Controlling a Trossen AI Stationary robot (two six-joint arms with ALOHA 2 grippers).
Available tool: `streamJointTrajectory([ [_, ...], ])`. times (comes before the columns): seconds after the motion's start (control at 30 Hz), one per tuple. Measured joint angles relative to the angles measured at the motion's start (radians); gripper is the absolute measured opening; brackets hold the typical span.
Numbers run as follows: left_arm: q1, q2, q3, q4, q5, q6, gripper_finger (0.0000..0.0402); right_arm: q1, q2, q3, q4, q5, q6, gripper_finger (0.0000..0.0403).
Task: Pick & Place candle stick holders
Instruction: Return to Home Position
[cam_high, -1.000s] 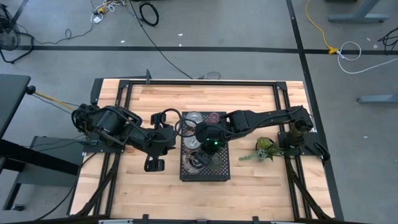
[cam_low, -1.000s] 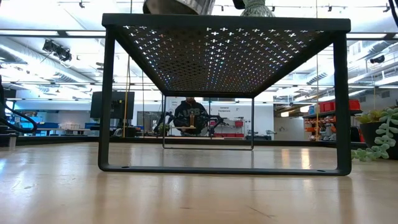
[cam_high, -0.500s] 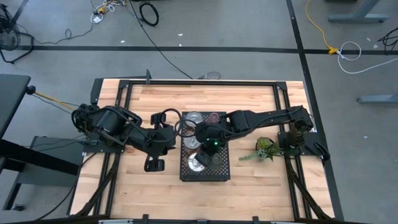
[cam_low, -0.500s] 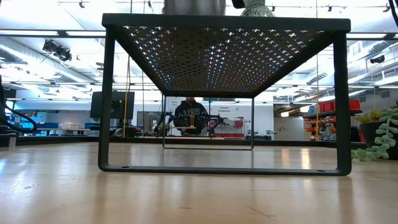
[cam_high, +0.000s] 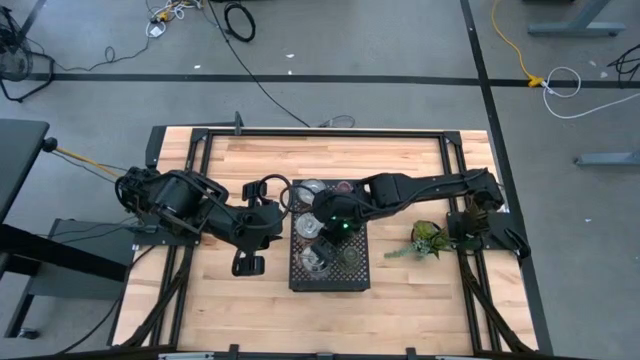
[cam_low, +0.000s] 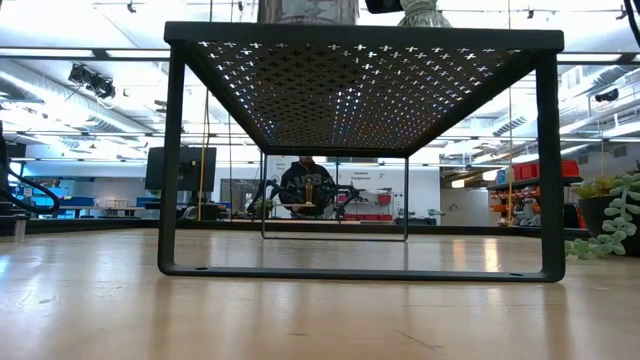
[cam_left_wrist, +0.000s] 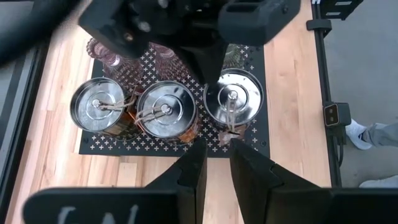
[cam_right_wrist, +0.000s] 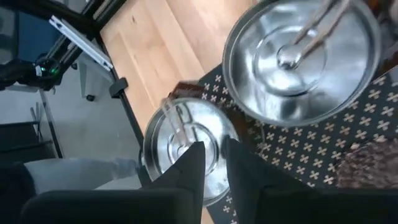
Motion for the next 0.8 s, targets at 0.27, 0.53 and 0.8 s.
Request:
streamJointTrajectory([
  [0.27, 0.0, 0.0, 0.0, 0.0, -0.006, 0.001, 0.0073, -0.018, -0.063, 0.0, 0.078, -0.001, -0.022, 0.0065],
  [0.53, 0.002, -0.011, -0.001, 0.0, -0.187, 0.122, 0.0073, -0.051, -0.216, 0.0, 0.046, 0.097, -0.176, 0.004],
  [0.8, 0.059, -0.075, -0.001, 0.0, -0.187, 0.172, 0.0073, -0.012, -0.416, 0.001, -0.022, 0.366, -0.352, 0.0012],
])
